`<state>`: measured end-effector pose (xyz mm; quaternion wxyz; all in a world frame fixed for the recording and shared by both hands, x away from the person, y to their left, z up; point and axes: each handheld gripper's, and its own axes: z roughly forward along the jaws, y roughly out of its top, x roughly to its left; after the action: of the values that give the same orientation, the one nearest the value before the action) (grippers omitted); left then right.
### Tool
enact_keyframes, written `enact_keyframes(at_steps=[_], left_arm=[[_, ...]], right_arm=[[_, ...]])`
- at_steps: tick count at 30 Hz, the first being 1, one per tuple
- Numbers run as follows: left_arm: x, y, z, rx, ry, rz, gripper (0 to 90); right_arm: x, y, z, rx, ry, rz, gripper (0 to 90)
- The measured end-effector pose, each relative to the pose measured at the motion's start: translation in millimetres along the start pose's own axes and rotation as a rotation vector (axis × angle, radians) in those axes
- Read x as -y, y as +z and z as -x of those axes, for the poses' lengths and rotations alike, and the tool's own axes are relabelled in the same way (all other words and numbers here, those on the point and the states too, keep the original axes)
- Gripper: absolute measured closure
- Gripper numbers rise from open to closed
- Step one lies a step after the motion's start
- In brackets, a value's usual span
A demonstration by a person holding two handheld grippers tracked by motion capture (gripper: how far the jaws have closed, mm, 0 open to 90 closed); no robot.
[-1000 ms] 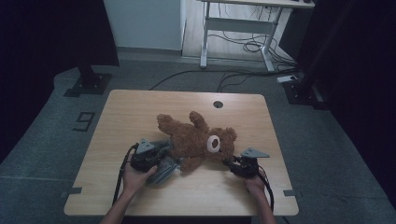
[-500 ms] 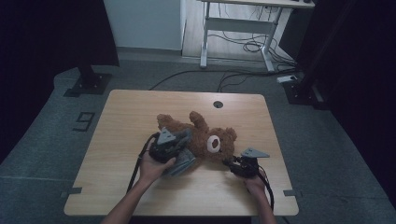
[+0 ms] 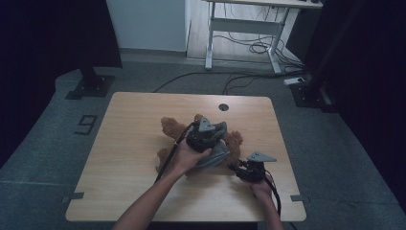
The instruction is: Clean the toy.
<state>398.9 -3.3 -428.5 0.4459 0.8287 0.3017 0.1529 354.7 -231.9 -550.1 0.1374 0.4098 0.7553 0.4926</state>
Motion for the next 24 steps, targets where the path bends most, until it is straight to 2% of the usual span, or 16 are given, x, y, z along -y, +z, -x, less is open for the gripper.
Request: enact_keyframes(at_steps=[2,3,4,5,8,14,15,18,20,22,23,24], left_arm=[[-1.7,5.4,2.6,0.000,0.009,-0.007,76.6],[-3.5,15.7,6.7,0.007,0.016,-0.024,76.6],[-3.5,15.7,6.7,0.007,0.016,-0.024,76.5],[-3.8,22.7,9.2,0.008,0.018,-0.031,76.5],[-1.7,26.2,8.5,0.005,0.019,-0.036,76.5],[6.8,20.3,-1.9,-0.008,0.003,-0.048,76.3],[8.4,18.6,-4.3,-0.016,-0.001,-0.048,76.3],[14.7,12.9,-13.3,-0.086,0.017,-0.080,76.5],[18.2,10.9,-18.1,-0.091,0.010,-0.094,76.6],[26.4,5.6,-27.4,-0.087,-0.020,-0.092,76.6],[32.5,-2.2,-32.7,-0.077,-0.045,-0.074,76.7],[32.5,-2.2,-32.7,-0.077,-0.045,-0.074,76.7]], right_arm=[[0.0,0.1,0.0,0.001,0.000,0.001,63.2],[0.0,0.1,-0.2,0.001,0.000,0.001,63.2],[0.1,0.1,-0.3,0.002,0.001,0.000,63.3],[0.0,0.2,-0.3,0.002,0.003,-0.001,63.2],[0.1,0.2,0.2,0.002,0.007,-0.003,63.2],[0.1,0.4,-0.6,0.006,-0.003,-0.011,63.3],[0.1,0.5,-0.8,0.006,-0.003,-0.013,63.3],[0.1,0.7,-0.6,0.007,0.001,-0.013,63.4],[0.0,0.4,-0.2,0.004,0.004,-0.014,63.5],[-0.1,0.4,-0.1,0.002,0.003,-0.015,63.5],[-0.2,0.4,-0.1,0.001,0.000,-0.015,63.8],[-0.2,0.5,-0.4,0.002,-0.001,-0.015,64.0]])
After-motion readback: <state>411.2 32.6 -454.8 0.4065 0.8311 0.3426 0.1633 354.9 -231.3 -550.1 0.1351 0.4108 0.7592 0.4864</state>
